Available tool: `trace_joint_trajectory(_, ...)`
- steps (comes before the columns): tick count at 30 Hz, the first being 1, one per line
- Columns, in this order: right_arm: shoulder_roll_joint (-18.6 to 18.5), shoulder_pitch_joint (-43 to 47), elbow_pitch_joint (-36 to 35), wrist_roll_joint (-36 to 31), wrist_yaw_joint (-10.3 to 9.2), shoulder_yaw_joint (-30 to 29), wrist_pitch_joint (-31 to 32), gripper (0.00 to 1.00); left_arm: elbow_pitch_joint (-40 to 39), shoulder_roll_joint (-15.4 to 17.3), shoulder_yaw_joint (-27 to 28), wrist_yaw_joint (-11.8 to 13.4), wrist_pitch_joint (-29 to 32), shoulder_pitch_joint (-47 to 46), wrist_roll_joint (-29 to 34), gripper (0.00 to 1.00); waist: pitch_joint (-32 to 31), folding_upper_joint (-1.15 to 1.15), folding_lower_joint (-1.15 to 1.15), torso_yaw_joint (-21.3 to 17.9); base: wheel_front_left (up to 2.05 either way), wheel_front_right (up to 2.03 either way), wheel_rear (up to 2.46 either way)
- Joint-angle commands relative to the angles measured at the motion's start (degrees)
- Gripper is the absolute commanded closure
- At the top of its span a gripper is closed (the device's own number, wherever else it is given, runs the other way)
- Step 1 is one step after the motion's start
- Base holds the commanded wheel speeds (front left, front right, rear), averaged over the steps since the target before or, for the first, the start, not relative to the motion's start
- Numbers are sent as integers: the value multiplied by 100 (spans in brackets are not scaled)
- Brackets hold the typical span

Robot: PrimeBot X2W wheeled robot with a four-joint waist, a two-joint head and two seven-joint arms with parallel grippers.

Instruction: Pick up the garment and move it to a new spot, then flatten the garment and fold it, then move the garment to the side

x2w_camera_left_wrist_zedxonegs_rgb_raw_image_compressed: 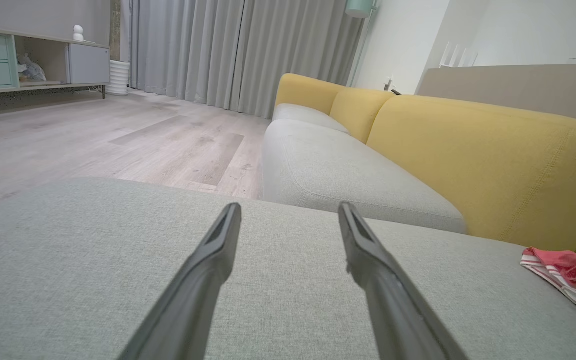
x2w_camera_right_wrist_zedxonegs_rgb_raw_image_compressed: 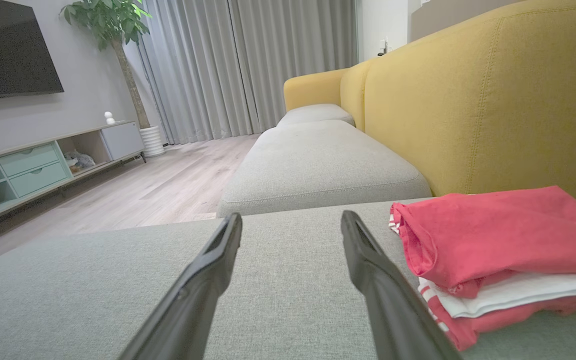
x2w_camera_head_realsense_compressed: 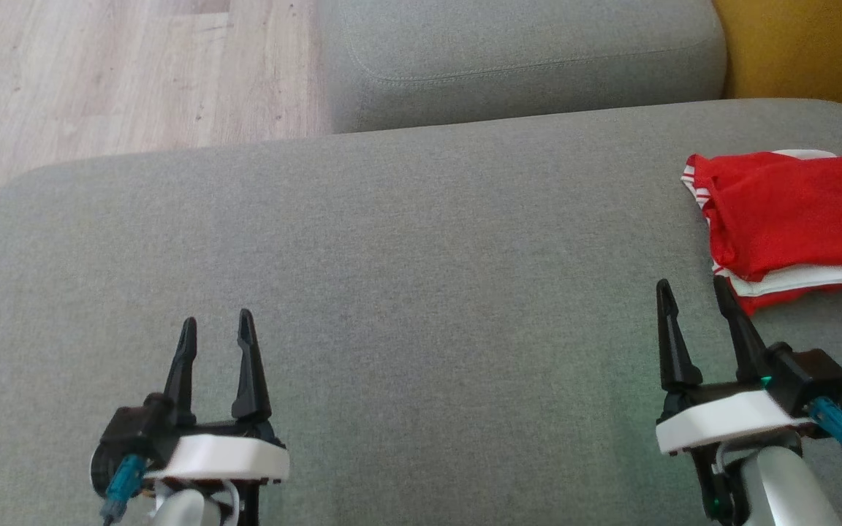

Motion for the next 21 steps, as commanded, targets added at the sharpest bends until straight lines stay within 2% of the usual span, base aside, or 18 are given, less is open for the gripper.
trace_joint_trajectory(1, -12, -228, -191, 42, -4, 152, -63, 0, -185, 33, 217, -13, -31, -208, -45, 0, 7, 0, 0, -7, 0, 0, 0)
trace_joint_trajectory(15, -12, -255, -176, 56, -4, 220, -63, 0, -95, 33, 304, -108, -31, -192, -393, 0, 39, 0, 0, -50, 0, 0, 0)
trace_joint_trajectory(16, 0, -3, 2, 9, 0, 79, 0, 100, 56, 0, 75, -107, 0, 0, -384, 100, 40, 0, 0, -50, 0, 0, 0)
trace_joint_trajectory(21, 4, 108, 251, 73, 0, 80, 22, 100, 310, -5, 55, -109, 28, 75, -444, 100, 40, 0, 0, -51, 0, 0, 0)
